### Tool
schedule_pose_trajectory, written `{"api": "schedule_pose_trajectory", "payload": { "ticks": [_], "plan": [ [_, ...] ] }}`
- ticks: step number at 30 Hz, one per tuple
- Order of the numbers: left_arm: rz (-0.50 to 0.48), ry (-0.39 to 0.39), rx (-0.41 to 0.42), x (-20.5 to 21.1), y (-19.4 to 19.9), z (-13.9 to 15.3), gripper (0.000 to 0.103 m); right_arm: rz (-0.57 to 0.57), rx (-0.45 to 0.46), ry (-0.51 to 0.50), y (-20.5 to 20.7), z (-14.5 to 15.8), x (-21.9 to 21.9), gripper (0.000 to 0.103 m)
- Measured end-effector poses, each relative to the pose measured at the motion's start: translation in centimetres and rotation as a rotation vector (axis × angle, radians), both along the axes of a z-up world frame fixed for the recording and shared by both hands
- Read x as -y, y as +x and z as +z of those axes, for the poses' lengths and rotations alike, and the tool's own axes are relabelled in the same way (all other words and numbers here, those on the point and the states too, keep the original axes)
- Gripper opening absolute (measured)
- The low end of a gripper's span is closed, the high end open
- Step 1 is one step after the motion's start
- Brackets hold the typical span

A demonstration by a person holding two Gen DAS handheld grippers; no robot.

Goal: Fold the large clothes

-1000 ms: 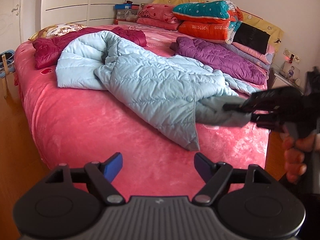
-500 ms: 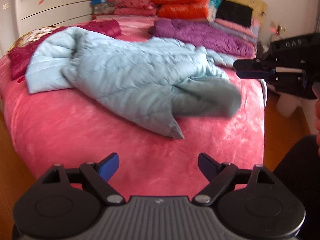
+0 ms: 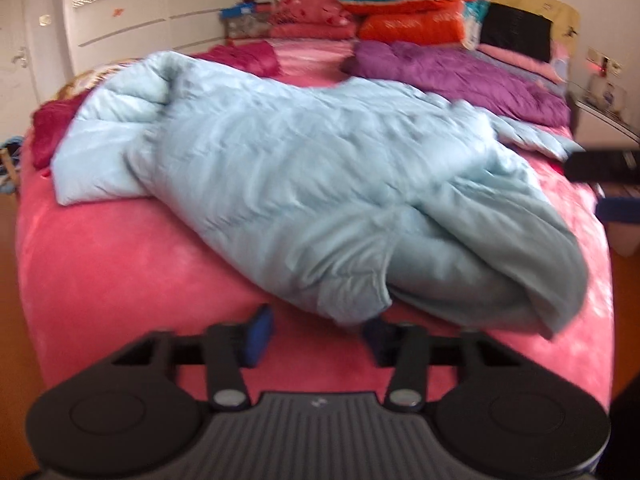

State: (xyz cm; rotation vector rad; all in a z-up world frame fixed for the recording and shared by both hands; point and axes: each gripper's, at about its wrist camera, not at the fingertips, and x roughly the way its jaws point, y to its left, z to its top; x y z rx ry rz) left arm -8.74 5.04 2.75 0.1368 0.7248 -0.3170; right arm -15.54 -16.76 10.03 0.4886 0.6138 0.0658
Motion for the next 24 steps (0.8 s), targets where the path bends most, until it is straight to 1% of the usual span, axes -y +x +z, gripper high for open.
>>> {"api": "schedule_pose_trajectory", "payload": {
  "ticks": [1,4,7,9,12,14,16,19,21,24],
  "plan": [
    [0.017,-0.015,0.007,-0.5,0.4,0.4,0.018,0.003,0.001,-0.019,0.1,-0.1,-0.2,0.101],
    [0.058,-0.062,0.049,-1.9,1.5,2.3,0.008,0.027,0.015,-0.071,0.5,0.0,-0.8,0.101],
    [0.071,-0.069,0.123,-3.0,2.1,4.8,0.007,0.066,0.045,-0.141,0.4,0.3,-1.7,0.101],
    [0.079,-0.074,0.159,-3.6,2.7,6.3,0.005,0.105,0.066,-0.192,0.3,0.5,-2.5,0.103],
    [0.089,-0.076,0.205,-4.1,4.1,8.3,0.005,0.166,0.078,-0.263,0.4,0.3,-3.9,0.103],
    [0.087,-0.068,0.205,-4.1,5.4,8.9,0.005,0.194,0.065,-0.304,0.7,-0.1,-4.7,0.103],
    [0.084,-0.054,0.186,-4.1,6.1,9.0,0.005,0.213,0.040,-0.323,1.3,-0.6,-5.2,0.103],
    [0.075,-0.094,0.152,-5.1,5.3,8.5,0.005,0.223,-0.004,-0.344,2.1,-1.4,-5.2,0.103],
    [0.058,-0.112,0.124,-5.6,4.3,7.8,0.006,0.211,-0.022,-0.392,2.5,-1.9,-5.1,0.103],
    [0.006,-0.102,0.082,-5.9,2.0,6.4,0.011,0.193,-0.054,-0.459,3.3,-2.6,-4.8,0.093]
  ]
}}
